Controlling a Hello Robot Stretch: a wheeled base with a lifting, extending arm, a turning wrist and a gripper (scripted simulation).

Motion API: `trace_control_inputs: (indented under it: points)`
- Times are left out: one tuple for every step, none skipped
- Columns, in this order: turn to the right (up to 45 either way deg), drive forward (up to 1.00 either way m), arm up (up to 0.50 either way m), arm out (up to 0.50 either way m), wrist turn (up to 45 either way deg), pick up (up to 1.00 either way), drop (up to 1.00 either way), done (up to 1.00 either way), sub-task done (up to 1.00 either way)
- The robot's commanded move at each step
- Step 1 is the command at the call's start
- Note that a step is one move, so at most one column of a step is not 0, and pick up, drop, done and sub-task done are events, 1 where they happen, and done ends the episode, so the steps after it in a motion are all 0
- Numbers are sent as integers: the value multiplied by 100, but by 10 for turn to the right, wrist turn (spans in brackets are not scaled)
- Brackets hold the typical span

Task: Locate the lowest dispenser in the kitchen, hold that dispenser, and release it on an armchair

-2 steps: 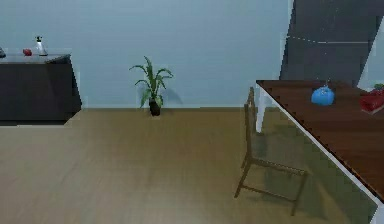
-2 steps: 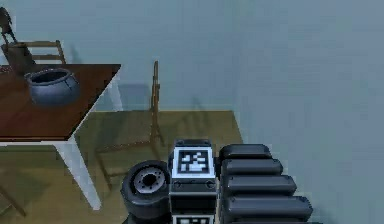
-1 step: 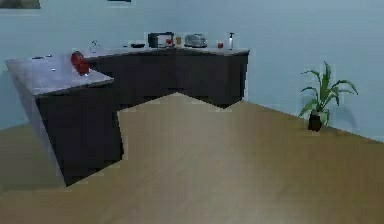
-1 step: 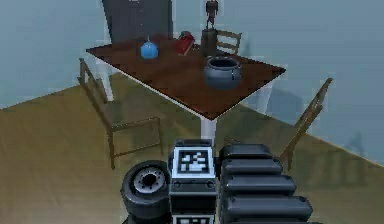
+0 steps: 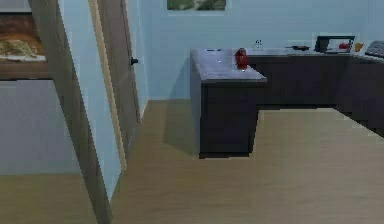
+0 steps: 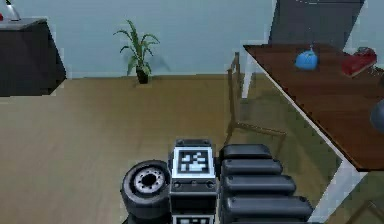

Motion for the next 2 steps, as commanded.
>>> trace_control_inputs:
  points:
    - [0, 60, 0, 0, 0, 0, 0, 0, 0]
    - [-450, 0, 0, 0, 0, 0, 0, 0, 0]
